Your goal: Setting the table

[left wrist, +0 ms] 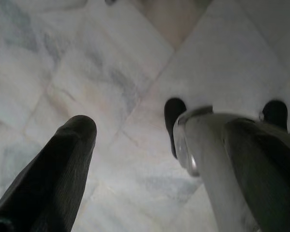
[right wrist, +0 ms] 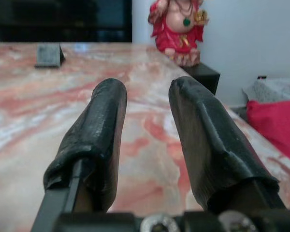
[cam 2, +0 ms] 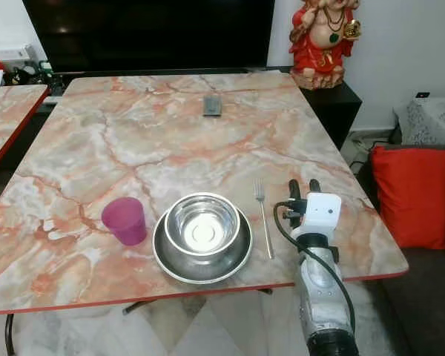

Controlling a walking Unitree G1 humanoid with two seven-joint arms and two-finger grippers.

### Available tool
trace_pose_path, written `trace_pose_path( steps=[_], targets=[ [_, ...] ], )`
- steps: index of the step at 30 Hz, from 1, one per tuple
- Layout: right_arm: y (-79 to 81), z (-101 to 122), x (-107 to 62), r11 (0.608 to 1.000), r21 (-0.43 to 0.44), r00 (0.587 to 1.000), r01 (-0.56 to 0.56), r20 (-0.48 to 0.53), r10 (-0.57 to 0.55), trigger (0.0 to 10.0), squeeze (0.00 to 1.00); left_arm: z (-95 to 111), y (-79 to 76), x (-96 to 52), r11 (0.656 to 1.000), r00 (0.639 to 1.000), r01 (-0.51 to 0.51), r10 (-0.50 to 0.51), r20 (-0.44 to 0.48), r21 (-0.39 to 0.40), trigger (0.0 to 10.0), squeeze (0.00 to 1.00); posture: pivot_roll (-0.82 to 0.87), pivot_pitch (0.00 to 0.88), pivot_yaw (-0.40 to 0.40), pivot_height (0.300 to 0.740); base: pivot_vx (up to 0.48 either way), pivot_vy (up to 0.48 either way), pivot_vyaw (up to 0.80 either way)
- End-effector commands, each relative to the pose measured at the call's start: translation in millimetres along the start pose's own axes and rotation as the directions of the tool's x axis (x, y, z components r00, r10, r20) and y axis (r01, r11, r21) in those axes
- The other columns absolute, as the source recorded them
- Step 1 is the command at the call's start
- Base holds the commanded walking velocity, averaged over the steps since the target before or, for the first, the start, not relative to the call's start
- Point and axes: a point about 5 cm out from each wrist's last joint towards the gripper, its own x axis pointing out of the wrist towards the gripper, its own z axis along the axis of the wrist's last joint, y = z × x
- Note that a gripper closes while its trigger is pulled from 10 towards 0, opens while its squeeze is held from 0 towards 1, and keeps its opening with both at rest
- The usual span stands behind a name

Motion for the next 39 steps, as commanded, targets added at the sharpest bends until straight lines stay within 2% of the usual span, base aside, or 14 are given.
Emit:
trace_pose_path(
  steps=[1, 6, 11, 28, 39],
  targets=[
    [0.9, 1.6, -1.9, 1.0, -0.006, 1.0, 0.0, 0.006, 0.0, 10.0, 0.0, -8.9, 1.1, -1.8, 1.0, 0.999, -0.012, 0.011, -0.044, -0.011, 10.0, 0.0, -0.02, 0.011, -0.001, 0.74, 0.0, 0.0, 0.0],
    [6.6, 7.2, -4.5, 0.999, -0.023, 0.998, -0.044, 0.054, 0.045, 10.0, 0.0, -8.6, 2.5, -1.6, 1.0, 0.999, -0.021, 0.019, -0.05, -0.021, 10.0, 0.0, -0.01, 0.004, 0.0, 0.74, 0.0, 0.092, 0.48],
    [4.7, 7.3, -5.0, 1.0, -0.005, 0.998, -0.021, 0.053, 0.021, 10.0, 0.0, -10.7, 4.0, -2.3, 1.0, 0.998, -0.023, 0.022, -0.059, -0.019, 10.0, 0.0, -0.01, 0.0, 0.0, 0.74, 0.0, 0.48, 0.72],
    [0.3, 14.2, -4.8, 1.0, 0.004, 0.997, 0.012, 0.082, -0.012, 10.0, 0.0, -22.7, 3.4, -6.4, 1.0, 0.997, -0.017, 0.016, -0.081, -0.018, 10.0, 0.0, 0.0, 0.024, -0.011, 0.74, 0.0, 0.48, 0.0],
    [7.5, 18.0, -3.4, 1.0, 0.015, 0.995, -0.01, 0.099, 0.009, 10.0, 0.0, -38.7, 5.0, -13.7, 0.999, 0.996, -0.022, 0.019, -0.09, -0.031, 10.0, 0.0, 0.0, 0.039, -0.016, 0.74, 0.0, 0.48, 0.0]
  ],
)
